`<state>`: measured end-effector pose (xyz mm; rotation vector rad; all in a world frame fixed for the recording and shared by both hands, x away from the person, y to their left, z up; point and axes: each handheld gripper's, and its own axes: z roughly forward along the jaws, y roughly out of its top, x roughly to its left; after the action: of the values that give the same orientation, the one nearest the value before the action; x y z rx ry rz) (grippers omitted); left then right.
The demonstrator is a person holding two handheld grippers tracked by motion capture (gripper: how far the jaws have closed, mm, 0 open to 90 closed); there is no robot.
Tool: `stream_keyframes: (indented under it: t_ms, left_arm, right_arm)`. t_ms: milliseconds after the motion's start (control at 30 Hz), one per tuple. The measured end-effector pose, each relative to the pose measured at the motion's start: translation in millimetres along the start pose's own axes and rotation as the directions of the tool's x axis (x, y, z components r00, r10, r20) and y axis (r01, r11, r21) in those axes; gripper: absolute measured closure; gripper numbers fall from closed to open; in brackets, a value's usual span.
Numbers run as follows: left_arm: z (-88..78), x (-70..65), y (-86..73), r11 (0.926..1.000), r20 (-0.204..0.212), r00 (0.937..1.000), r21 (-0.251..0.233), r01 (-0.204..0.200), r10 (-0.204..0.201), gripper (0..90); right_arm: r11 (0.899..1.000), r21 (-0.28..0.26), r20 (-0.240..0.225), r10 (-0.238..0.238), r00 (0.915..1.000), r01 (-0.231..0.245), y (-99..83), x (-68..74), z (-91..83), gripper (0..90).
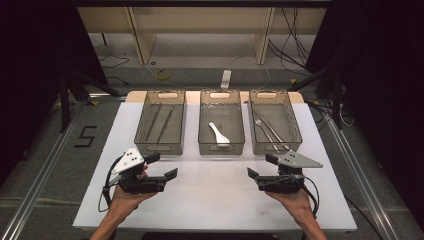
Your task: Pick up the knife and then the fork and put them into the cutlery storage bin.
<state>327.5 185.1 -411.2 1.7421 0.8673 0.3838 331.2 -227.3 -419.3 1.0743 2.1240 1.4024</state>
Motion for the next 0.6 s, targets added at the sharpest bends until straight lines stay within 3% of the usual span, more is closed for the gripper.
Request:
stream_keyframes:
  t_ms: [600]
  left_arm:
    - [0.7,-0.1,-0.3,0.9999,0.014,0.9999,0.010,0.002,-0.002,15.5]
  right_arm:
    - [1.000,-0.005,0.012,0.006,0.9999,-0.006,-17.7,6.0,-11.2,17.4]
